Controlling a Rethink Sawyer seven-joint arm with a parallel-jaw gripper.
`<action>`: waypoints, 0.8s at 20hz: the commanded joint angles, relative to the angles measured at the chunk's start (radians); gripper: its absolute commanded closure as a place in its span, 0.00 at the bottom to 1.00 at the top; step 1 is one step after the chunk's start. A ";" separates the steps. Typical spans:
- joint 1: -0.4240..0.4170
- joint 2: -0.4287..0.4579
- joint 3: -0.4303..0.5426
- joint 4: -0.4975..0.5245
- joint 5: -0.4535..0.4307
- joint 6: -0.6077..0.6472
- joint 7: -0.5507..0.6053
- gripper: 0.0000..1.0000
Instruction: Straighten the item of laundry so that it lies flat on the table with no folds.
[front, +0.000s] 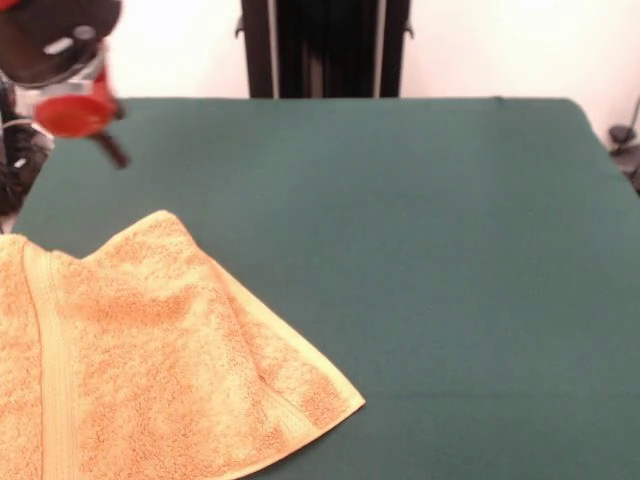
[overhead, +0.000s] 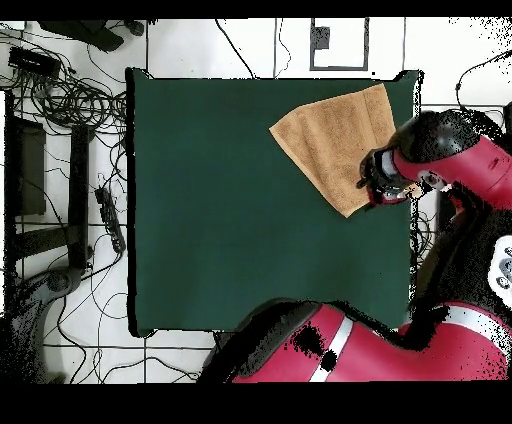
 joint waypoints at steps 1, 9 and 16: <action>0.020 0.010 0.046 -0.026 -0.088 -0.279 0.021 0.00; 0.023 0.181 -0.030 -0.363 -0.149 -0.323 0.112 0.00; 0.023 0.219 -0.056 -0.405 -0.140 -0.292 0.166 0.00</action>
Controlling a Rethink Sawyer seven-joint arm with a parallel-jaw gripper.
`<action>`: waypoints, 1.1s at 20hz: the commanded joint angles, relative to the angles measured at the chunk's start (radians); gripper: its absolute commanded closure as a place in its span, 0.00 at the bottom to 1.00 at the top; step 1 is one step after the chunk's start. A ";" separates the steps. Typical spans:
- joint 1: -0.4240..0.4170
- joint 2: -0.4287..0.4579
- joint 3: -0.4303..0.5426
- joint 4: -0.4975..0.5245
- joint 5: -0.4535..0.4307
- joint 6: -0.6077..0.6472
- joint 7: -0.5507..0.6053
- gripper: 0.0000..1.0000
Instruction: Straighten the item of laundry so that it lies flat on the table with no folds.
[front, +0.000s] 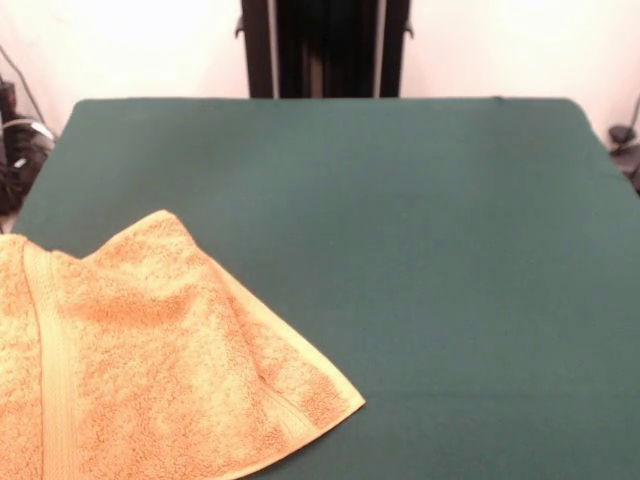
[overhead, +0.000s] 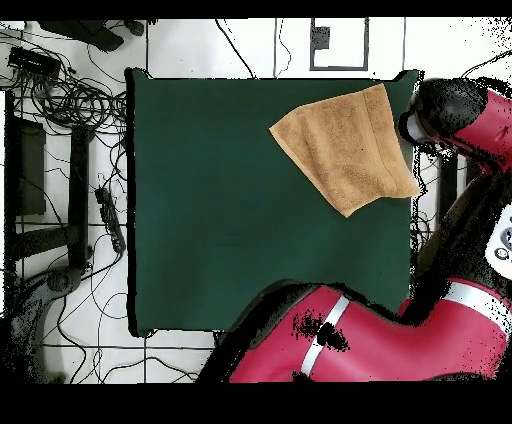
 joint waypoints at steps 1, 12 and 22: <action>0.043 0.090 0.017 -0.049 -0.007 0.034 0.188 0.00; 0.173 0.021 -0.067 0.149 0.025 0.031 0.406 0.00; 0.201 -0.024 -0.014 0.281 0.105 -0.021 0.430 0.00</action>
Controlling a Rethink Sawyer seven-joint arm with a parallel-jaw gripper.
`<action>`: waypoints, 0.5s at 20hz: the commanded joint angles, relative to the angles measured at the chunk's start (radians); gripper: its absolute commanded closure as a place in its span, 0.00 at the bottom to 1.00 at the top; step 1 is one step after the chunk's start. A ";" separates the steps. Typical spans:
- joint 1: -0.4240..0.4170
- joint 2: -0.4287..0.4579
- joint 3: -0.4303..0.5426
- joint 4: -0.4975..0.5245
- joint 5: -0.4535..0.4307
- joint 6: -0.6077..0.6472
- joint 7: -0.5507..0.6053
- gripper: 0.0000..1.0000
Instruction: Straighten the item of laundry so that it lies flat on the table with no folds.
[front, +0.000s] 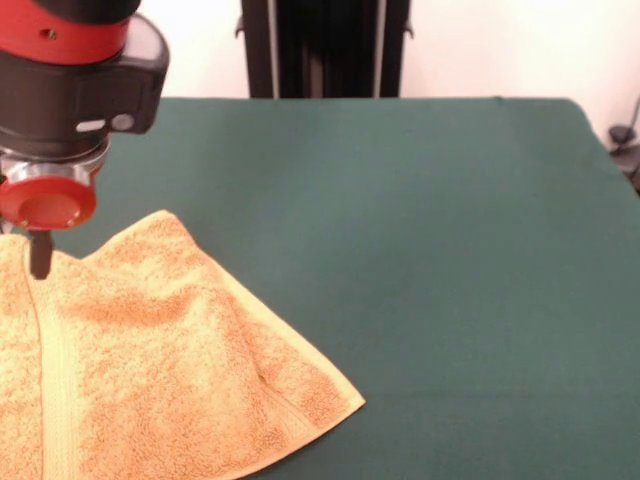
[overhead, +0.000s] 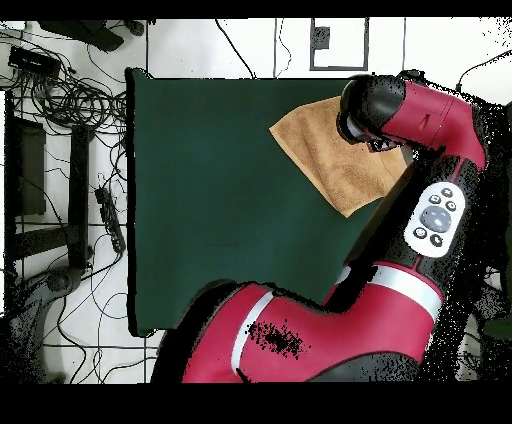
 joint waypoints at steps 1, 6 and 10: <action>0.052 -0.032 0.064 0.195 0.063 -0.025 0.319 0.00; 0.077 -0.037 0.064 0.205 0.078 -0.028 0.331 0.00; 0.088 -0.051 0.070 0.236 0.092 -0.033 0.329 0.00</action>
